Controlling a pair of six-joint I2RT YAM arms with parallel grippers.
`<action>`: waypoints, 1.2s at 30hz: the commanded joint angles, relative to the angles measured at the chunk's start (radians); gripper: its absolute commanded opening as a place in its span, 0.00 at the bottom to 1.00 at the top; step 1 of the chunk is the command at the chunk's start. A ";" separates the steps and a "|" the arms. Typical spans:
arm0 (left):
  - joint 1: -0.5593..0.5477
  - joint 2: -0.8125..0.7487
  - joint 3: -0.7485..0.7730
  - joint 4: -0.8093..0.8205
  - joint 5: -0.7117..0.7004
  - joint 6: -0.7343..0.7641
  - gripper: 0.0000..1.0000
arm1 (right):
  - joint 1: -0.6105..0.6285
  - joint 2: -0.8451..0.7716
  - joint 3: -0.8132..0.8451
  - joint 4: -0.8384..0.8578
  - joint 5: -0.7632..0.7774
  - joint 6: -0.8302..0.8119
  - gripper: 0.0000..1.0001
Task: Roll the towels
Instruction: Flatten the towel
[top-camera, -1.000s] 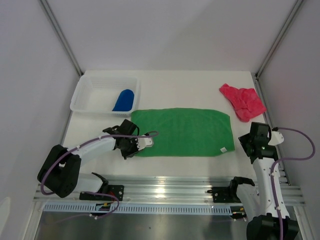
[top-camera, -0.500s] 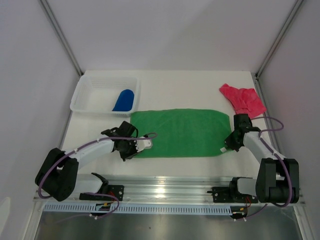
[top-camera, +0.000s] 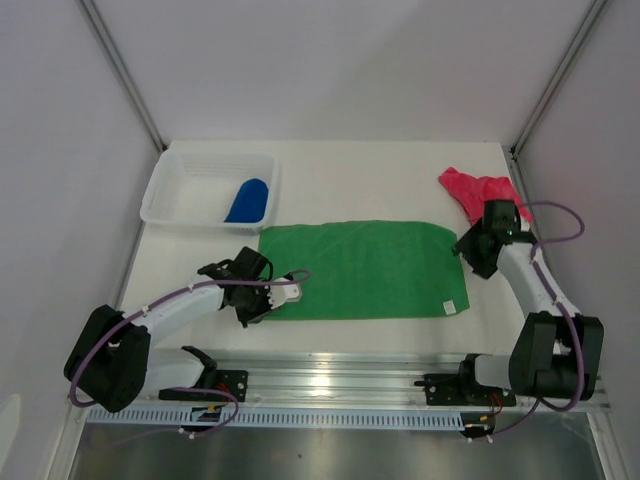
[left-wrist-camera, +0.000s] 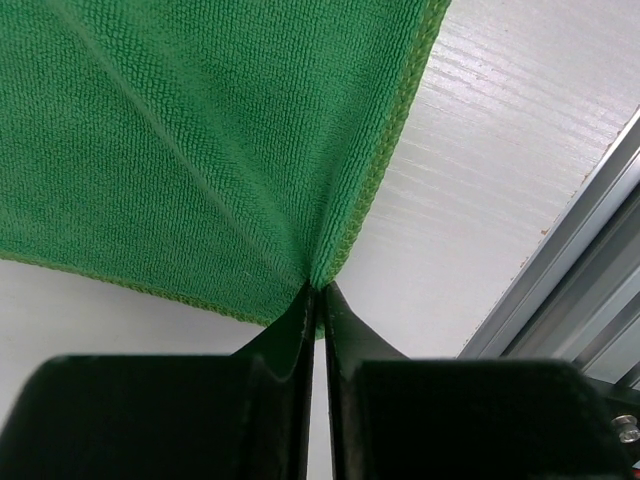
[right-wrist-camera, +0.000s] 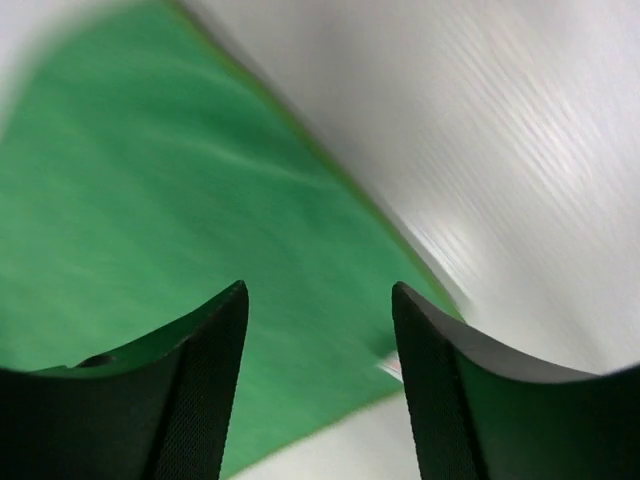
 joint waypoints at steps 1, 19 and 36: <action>-0.008 -0.008 -0.008 -0.031 -0.003 -0.010 0.08 | -0.017 0.137 0.219 0.151 -0.035 -0.165 0.66; -0.008 -0.053 0.033 -0.104 -0.037 -0.030 0.52 | -0.058 0.701 0.513 0.188 -0.239 -0.279 0.55; -0.008 -0.070 0.147 -0.156 -0.005 -0.093 0.56 | 0.053 0.508 0.421 0.303 -0.151 -0.347 0.00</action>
